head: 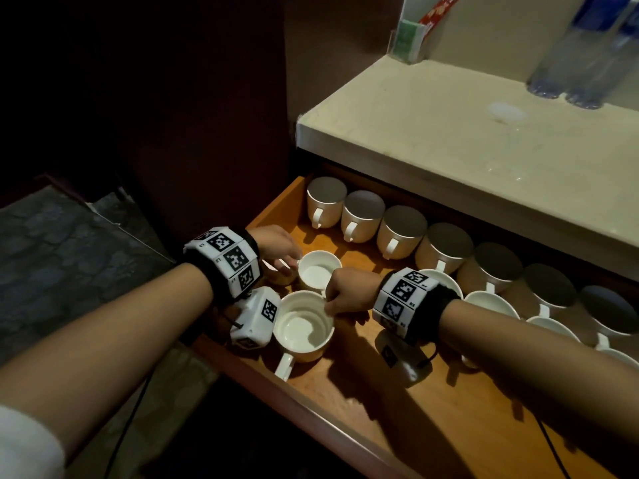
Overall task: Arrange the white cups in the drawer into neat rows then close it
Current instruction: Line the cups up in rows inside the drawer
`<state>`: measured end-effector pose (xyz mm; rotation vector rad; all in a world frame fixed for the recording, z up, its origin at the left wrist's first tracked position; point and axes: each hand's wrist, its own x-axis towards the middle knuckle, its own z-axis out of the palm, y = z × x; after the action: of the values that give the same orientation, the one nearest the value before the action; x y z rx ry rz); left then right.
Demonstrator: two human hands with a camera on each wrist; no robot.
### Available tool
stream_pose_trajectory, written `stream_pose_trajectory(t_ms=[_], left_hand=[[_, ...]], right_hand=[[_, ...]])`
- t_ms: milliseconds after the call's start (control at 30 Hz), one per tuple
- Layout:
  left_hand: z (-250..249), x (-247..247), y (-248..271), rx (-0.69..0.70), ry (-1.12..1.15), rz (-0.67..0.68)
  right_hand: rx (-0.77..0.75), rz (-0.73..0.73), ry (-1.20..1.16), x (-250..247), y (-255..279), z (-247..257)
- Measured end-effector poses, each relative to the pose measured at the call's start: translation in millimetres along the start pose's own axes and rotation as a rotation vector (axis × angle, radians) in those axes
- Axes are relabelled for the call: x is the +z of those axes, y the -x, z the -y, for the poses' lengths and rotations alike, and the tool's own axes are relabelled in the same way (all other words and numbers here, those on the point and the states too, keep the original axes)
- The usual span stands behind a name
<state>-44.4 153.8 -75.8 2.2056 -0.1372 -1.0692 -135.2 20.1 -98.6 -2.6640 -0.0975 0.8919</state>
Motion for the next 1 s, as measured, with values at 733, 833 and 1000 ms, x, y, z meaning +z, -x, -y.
stream_pose_trajectory(t_ms=[733,833,1000], left_hand=[[-33,61,0,-0.027,-0.075,0.061],[-31,59,1,-0.046,-0.146,0.062],[-26,54,5,-0.056,-0.202,0.050]], right_hand=[[0.253,-0.146,0.117,7,45,-51],[0.271,-0.154,0.142,6,45,-49],[0.300,-0.174,0.165,5,44,-45]])
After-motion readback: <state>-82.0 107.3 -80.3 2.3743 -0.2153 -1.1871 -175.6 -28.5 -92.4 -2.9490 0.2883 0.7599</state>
